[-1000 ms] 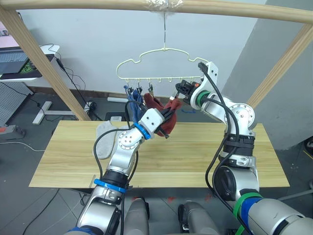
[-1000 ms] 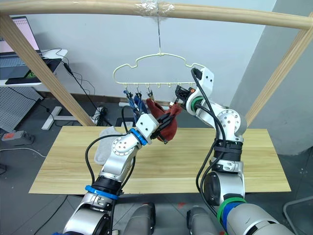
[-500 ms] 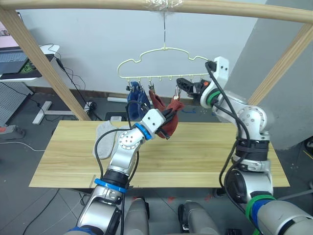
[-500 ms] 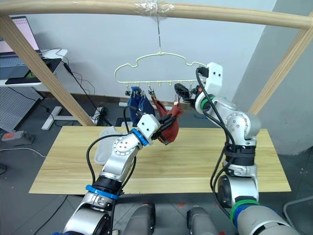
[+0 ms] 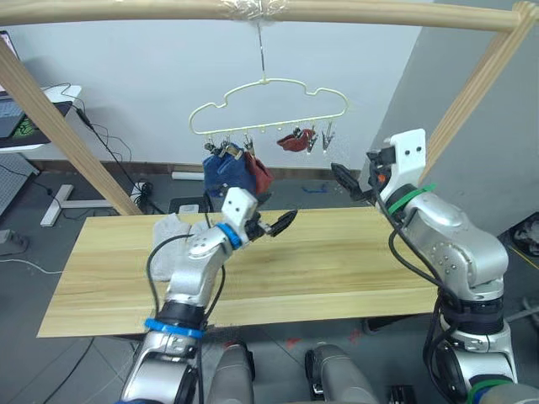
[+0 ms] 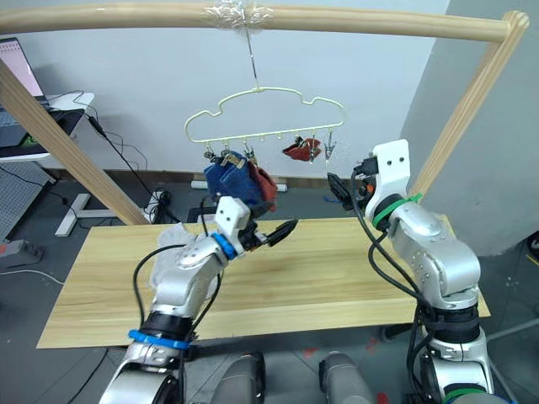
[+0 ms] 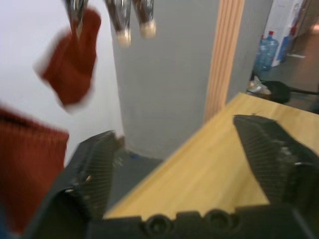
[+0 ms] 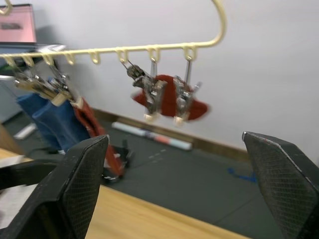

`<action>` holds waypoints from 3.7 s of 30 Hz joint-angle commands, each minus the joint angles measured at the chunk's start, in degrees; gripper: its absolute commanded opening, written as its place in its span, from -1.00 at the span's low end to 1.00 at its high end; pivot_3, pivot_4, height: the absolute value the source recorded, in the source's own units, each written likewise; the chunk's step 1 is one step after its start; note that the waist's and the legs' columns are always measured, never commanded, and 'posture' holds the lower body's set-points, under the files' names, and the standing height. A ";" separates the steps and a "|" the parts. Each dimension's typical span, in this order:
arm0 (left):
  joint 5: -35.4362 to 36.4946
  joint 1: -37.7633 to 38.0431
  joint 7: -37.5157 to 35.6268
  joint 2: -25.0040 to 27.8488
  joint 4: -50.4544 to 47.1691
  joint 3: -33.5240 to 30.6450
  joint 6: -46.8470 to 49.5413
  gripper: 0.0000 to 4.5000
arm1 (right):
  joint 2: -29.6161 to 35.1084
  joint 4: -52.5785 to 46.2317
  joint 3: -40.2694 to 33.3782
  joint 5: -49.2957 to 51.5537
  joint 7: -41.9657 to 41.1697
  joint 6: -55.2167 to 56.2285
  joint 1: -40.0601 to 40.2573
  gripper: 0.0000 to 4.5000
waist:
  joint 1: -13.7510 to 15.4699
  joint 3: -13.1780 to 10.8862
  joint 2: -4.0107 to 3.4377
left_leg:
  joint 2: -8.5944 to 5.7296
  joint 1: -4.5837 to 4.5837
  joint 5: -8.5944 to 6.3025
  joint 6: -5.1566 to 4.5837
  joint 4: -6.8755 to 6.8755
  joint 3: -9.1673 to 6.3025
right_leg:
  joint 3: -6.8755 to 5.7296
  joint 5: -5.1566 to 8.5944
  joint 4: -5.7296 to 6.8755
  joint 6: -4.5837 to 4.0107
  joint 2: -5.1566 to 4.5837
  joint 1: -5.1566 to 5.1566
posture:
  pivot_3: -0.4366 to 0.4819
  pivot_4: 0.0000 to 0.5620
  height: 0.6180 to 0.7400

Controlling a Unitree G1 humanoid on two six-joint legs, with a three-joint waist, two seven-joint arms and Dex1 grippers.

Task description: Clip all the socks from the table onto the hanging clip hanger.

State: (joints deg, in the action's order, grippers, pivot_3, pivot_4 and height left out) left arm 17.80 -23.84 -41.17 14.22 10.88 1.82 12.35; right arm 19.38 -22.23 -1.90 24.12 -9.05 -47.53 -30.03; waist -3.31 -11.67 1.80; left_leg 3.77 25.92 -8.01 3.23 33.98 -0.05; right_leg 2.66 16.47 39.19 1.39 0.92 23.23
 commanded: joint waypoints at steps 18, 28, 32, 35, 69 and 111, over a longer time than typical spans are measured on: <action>16.21 13.65 5.53 14.24 -36.39 -16.34 22.61 1.00 | -12.44 15.11 7.42 -17.56 4.45 24.29 -0.22 0.03 | 2.12 0.00 0.01 | -0.04 -0.03 0.03 -0.01 0.08 0.03 | 0.04 0.01 -0.05 0.00 -0.11 -0.05 | 0.17 -0.34 1.00; 26.30 15.78 4.51 14.62 -41.03 -19.63 24.37 1.00 | -16.54 28.90 4.19 -19.78 7.75 31.81 -8.21 0.03 | 3.29 0.00 0.01 | -0.02 -0.03 0.03 -0.01 0.04 0.00 | 0.00 -0.04 -0.05 -0.09 -0.07 -0.04 | 0.22 -0.36 1.00; 25.59 18.37 2.78 16.96 -42.27 -19.14 22.80 1.00 | -17.37 33.98 3.22 -20.24 8.99 34.54 -11.07 0.03 | 3.38 0.00 0.02 | -0.04 -0.03 0.03 -0.01 0.02 0.05 | 0.03 -0.12 -0.09 -0.22 -0.12 -0.04 | 0.24 -0.36 1.00; 25.59 18.78 3.24 17.05 -42.78 -18.54 22.27 1.00 | -18.04 36.97 2.50 -20.65 9.90 36.09 -12.60 0.03 | 3.48 0.00 0.02 | -0.03 -0.03 0.03 -0.01 0.02 0.00 | -0.01 -0.11 -0.08 -0.22 -0.10 -0.04 | 0.24 -0.39 1.00; 26.00 18.45 4.46 17.24 -42.71 -17.42 18.53 1.00 | -20.29 54.29 -3.80 -19.45 14.02 42.18 -23.29 0.03 | 4.34 -0.03 -0.03 | -0.03 -0.03 0.03 -0.02 -0.01 0.03 | 0.00 -0.13 -0.09 -0.30 -0.12 -0.03 | 0.29 -0.31 1.00; 25.01 19.65 3.92 17.26 -42.78 -16.38 17.92 1.00 | -21.64 54.92 -4.28 -18.28 13.45 42.39 -24.38 -1.00 | 4.55 -0.04 -0.05 | -0.02 -0.03 0.03 -0.02 -0.03 0.03 | -0.01 -0.08 -0.11 -0.36 -0.12 -0.02 | 0.30 -0.29 1.00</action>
State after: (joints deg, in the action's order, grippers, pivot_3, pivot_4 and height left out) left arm 42.65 -4.38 -36.93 31.29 -29.74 -14.37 31.84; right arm -2.39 34.10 -5.68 5.46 4.54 -6.34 -53.05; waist 1.24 -11.71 1.75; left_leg 3.75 25.89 -7.98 3.21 33.95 -0.02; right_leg 2.65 16.39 39.09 1.03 0.80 23.21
